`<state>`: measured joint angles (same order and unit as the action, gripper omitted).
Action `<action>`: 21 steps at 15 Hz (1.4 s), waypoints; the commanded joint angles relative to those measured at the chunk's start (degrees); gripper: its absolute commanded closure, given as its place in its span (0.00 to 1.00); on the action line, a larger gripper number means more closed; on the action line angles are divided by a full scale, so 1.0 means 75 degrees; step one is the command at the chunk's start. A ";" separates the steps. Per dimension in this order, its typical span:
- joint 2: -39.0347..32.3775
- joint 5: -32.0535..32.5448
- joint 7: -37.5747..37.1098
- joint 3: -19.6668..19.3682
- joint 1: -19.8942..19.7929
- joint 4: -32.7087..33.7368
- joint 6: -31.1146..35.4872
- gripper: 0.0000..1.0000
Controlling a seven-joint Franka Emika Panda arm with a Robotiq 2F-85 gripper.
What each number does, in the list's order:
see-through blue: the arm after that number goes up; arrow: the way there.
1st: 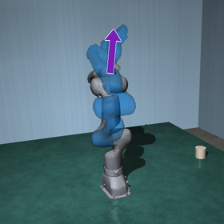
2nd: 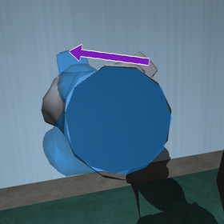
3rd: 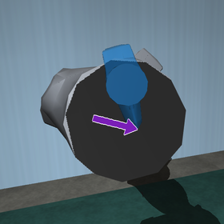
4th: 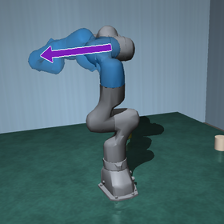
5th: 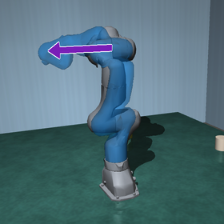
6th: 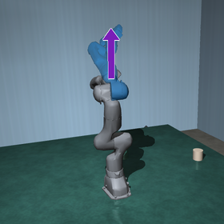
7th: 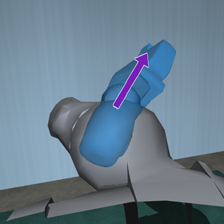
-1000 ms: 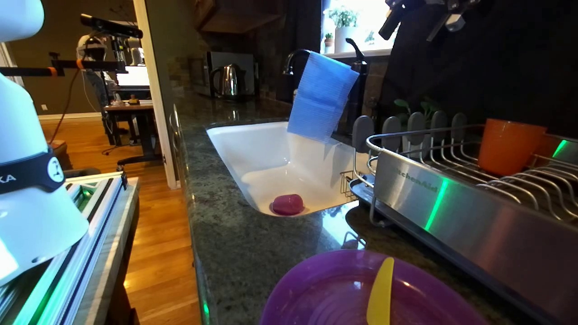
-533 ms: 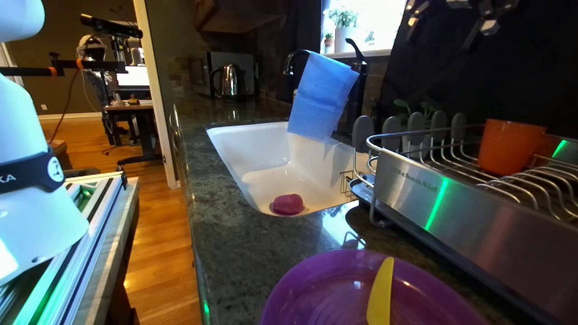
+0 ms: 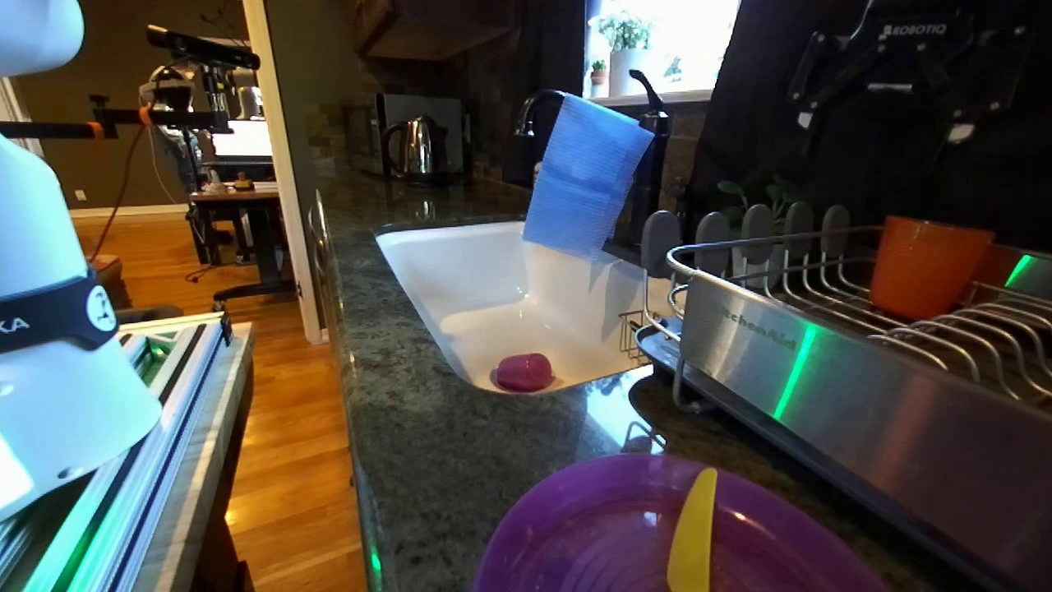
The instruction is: Put the orange cup inside the sink
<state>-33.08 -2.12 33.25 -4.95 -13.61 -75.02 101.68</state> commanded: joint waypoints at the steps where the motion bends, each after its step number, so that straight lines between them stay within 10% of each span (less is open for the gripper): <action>1: -0.0439 0.0064 0.0275 0.0238 -0.0155 0.0279 0.0597 0.09; 17: -0.1701 -0.0078 0.0483 0.0567 -0.0484 0.1574 0.1034 0.55; 21: -0.1577 -0.0086 0.0651 0.0677 -0.0475 0.1475 0.1167 0.87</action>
<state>-44.81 -2.26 36.40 -1.17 -16.48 -64.66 109.27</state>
